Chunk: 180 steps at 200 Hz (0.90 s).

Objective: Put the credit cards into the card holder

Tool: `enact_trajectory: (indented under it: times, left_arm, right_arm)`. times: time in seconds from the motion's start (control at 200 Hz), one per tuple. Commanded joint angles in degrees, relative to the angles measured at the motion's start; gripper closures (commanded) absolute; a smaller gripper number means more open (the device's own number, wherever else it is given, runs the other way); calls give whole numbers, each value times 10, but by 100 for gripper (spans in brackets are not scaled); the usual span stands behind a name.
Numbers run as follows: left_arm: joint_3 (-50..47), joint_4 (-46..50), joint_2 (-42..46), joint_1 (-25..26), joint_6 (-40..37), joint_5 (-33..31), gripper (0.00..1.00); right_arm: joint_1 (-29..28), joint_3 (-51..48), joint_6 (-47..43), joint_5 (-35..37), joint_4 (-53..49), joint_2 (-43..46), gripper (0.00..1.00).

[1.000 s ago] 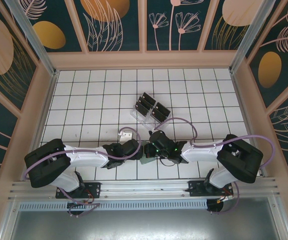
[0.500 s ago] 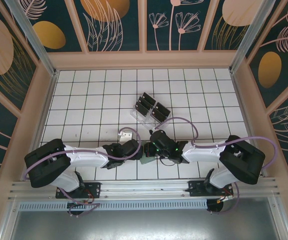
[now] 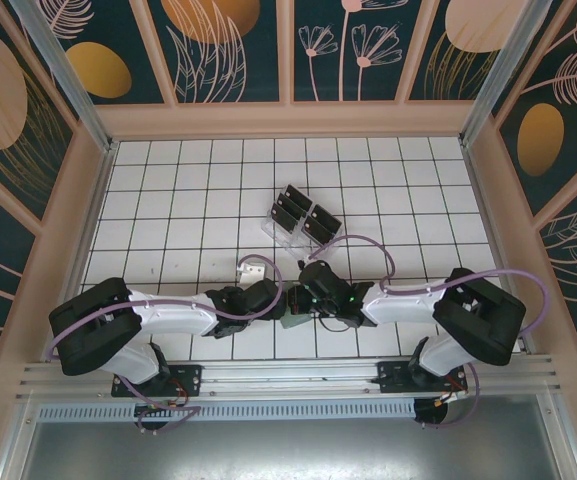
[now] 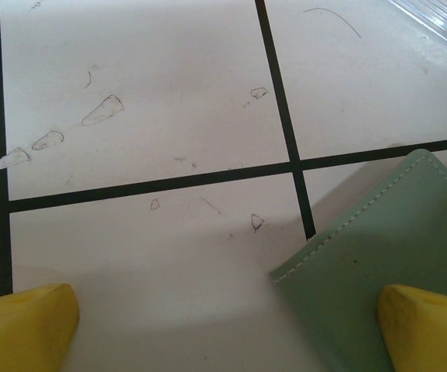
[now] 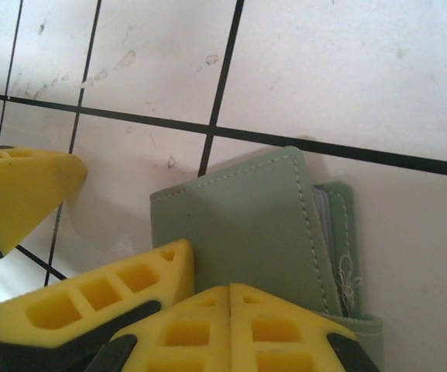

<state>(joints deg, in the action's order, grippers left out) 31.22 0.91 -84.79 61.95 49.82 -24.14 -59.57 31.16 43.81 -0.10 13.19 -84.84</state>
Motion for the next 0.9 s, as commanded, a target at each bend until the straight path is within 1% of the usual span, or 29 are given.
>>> enact_trajectory:
  times: [0.0,0.33,0.43,0.561,0.666,0.896]
  left_arm:
    - [-19,8,-19,2,10,23,1]
    - [-20,13,-6,2,17,18,1]
    - [-25,21,15,2,33,6,1]
    - [-28,49,50,2,63,-25,1]
    - [-28,68,69,2,71,-41,1]
    - [-29,45,47,1,57,-27,1]
  right_arm:
    - [3,7,6,-2,12,-21,100]
    - [-5,-14,18,-4,13,-14,100]
    - [-11,-18,19,0,6,-8,100]
    - [-20,-22,15,5,-4,-7,100]
    - [-25,-24,7,7,-12,-9,100]
    - [-47,-8,-16,48,-53,-25,100]
